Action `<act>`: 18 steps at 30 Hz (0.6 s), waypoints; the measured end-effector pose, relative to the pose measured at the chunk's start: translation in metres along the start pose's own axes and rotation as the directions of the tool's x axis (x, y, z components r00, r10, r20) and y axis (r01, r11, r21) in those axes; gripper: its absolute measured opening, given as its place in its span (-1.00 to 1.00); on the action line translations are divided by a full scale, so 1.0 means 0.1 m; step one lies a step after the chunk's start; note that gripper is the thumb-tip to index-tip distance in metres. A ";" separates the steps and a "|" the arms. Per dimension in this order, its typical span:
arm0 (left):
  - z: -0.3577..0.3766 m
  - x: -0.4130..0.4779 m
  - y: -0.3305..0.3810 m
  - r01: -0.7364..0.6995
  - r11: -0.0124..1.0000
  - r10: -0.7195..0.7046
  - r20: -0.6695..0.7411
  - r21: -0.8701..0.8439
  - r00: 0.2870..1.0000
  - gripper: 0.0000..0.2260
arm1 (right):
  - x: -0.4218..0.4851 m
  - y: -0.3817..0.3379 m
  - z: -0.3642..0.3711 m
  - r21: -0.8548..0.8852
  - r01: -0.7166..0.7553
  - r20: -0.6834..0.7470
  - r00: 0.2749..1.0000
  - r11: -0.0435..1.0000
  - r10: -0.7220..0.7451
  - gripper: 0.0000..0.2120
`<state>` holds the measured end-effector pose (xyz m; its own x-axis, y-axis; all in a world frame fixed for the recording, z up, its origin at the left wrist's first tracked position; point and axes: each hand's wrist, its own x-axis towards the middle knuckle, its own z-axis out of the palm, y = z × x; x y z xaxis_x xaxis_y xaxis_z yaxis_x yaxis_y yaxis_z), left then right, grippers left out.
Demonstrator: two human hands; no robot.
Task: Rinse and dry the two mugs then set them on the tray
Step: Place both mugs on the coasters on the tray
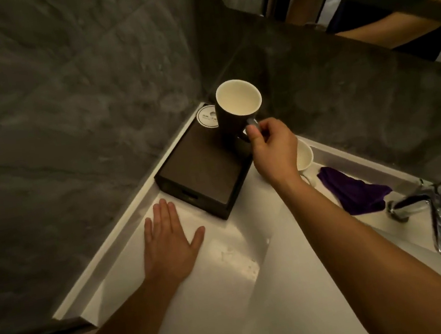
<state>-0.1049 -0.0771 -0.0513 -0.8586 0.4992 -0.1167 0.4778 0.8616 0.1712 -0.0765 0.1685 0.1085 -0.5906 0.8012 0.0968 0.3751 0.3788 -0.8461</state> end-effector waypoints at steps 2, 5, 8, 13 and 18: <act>0.01 0.01 0.00 0.000 1.000 0.000 0.003 0.013 1.000 -0.09 | 0.12 -0.05 0.14 0.014 -0.007 0.010 1.000 1.000 0.007 -0.81; 0.01 0.02 -0.01 -0.001 1.000 0.001 0.001 0.012 1.000 -0.12 | 0.28 -0.11 0.30 0.017 -0.015 0.013 1.000 1.000 0.015 -0.81; 0.02 0.02 -0.01 -0.005 1.000 0.005 -0.004 0.017 1.000 -0.14 | 0.41 -0.16 0.41 0.006 -0.012 0.018 1.000 1.000 0.012 -0.82; 0.05 0.03 -0.02 0.005 1.000 -0.005 0.010 0.009 1.000 -0.13 | 0.52 -0.21 0.56 0.008 -0.016 0.029 0.999 1.000 0.016 -0.81; 0.05 0.02 -0.03 -0.001 1.000 0.001 0.016 0.000 1.000 -0.13 | 0.51 -0.23 0.66 -0.017 -0.001 0.017 1.000 1.000 0.001 -0.77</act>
<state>-0.1072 -0.0780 -0.0571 -0.8550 0.5015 -0.1325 0.4786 0.8612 0.1711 -0.1624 0.1702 0.0980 -0.6023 0.7935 0.0869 0.3873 0.3858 -0.8374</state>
